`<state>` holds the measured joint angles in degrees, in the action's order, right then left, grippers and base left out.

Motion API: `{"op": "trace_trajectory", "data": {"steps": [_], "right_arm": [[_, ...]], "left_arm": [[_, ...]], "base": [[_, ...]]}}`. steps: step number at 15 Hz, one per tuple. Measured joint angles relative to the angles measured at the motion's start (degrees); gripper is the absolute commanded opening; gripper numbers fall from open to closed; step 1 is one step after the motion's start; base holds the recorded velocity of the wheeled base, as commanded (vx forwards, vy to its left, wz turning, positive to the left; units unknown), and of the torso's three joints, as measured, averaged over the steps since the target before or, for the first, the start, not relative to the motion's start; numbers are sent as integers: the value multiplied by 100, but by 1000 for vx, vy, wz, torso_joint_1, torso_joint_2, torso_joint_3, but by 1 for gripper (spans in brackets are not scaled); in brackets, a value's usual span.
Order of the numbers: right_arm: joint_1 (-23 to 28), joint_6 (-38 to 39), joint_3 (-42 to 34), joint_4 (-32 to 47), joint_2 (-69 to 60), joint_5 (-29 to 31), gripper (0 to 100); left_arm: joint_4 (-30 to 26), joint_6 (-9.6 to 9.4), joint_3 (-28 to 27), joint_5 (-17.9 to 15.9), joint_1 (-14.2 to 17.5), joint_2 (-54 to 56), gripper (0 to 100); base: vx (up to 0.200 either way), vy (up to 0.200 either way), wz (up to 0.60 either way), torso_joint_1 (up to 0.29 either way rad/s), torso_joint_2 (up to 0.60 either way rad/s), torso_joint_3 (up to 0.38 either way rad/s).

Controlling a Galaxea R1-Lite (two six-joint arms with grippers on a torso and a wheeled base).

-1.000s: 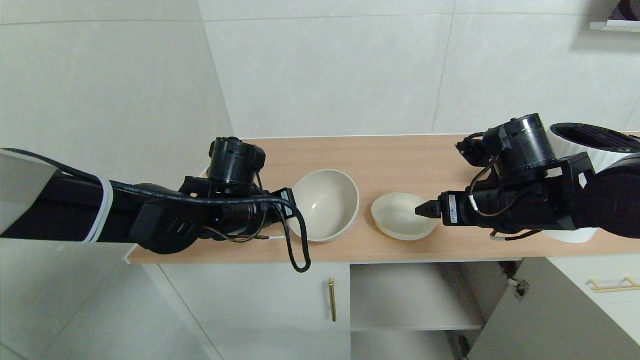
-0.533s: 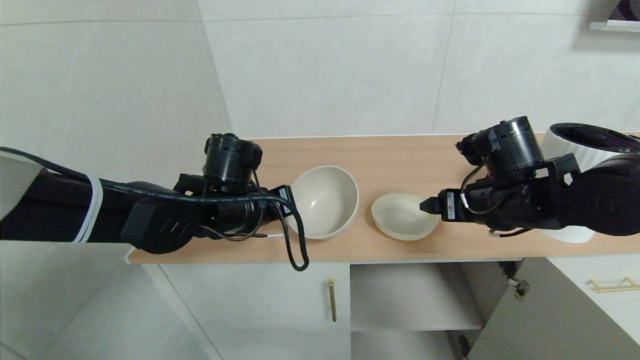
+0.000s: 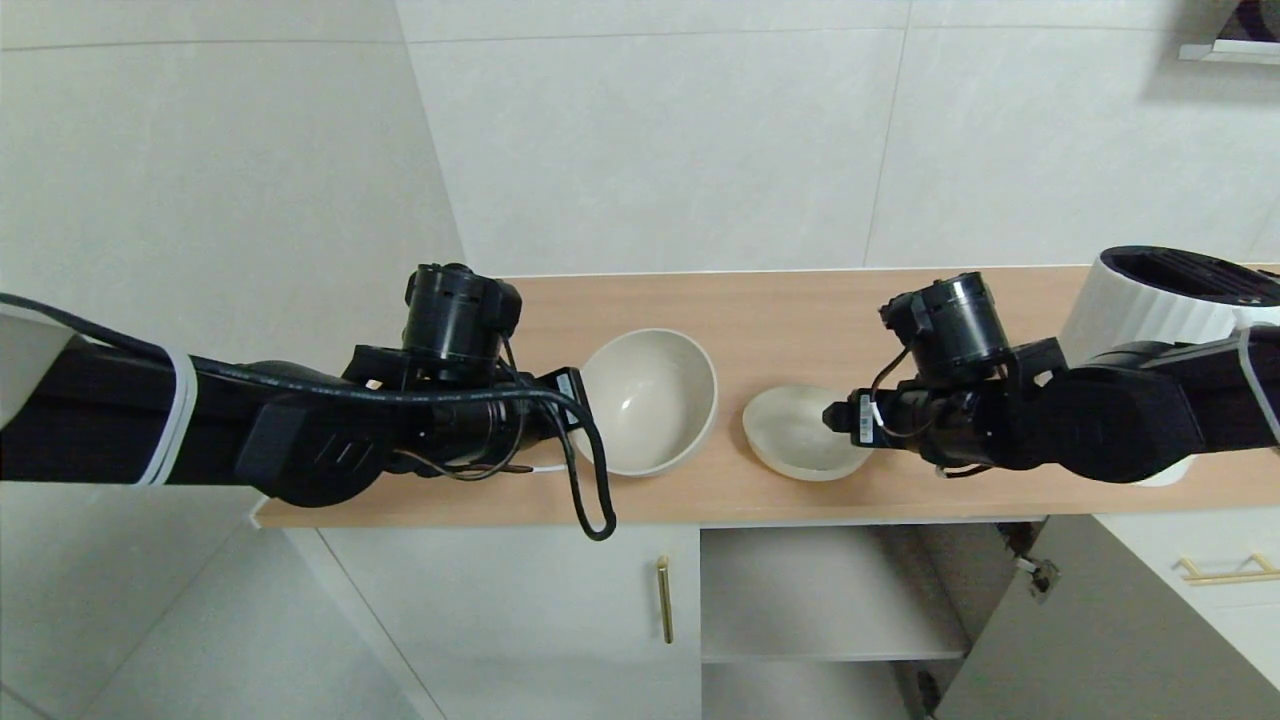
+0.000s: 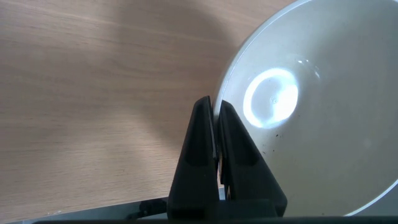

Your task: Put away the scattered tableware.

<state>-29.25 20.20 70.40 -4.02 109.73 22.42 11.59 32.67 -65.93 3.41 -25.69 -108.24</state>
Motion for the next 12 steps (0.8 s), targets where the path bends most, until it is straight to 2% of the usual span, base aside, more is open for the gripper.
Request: {"op": "trace_trajectory", "data": {"steps": [9, 10, 12], "right_arm": [[155, 38, 104, -110, 384, -6, 100], [157, 38, 104, -108, 394, -9, 0], [157, 38, 93, -106, 411, -17, 0]], "left_arm": [[0, 1, 0, -2, 2, 2, 0], [1, 0, 0, -2, 2, 5, 0], [1, 0, 0, 0, 2, 5, 0]], "base": [[0, 0, 0, 0, 0, 0], [0, 0, 0, 0, 0, 0], [0, 0, 0, 0, 0, 0]]}}
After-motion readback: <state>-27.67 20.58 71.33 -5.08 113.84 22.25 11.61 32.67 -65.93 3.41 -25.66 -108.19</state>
